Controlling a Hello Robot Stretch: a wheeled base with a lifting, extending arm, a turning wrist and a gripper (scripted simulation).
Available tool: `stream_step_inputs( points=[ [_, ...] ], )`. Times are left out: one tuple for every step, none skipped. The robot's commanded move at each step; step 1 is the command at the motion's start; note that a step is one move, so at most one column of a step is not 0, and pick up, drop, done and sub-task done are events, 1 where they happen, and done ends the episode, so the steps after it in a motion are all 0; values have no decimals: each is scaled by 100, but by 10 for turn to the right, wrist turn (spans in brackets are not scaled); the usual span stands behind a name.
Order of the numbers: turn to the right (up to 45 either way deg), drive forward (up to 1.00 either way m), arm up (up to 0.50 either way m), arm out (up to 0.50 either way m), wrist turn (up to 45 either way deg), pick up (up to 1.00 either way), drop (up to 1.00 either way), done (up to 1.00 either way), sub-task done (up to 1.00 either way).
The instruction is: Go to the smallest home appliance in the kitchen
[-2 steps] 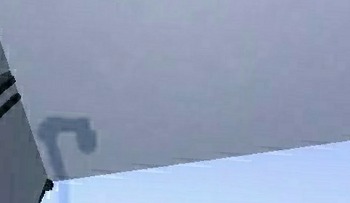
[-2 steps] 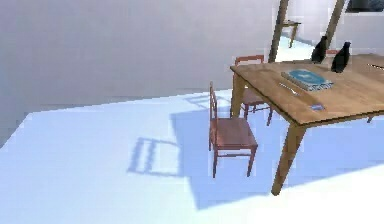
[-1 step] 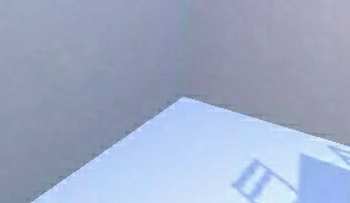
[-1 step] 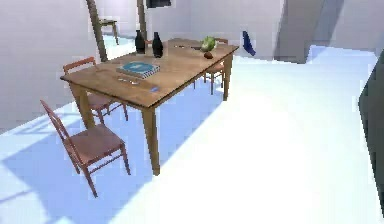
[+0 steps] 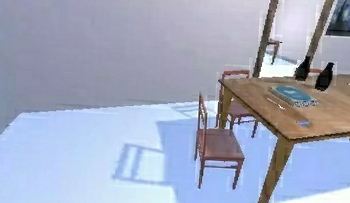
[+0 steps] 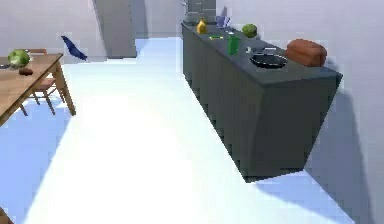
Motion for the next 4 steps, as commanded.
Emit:
stream_step_inputs(
  points=[
    [450, 0, 0, 0, 0, 0, 0, 0, 0],
    [330, 0, 0, 0, 0, 0, 0, 0, 0],
    [0, 100, 0, 0, 0, 0, 0, 0, 0],
    [0, 100, 0, 0, 0, 0, 0, 0, 0]
  ],
)
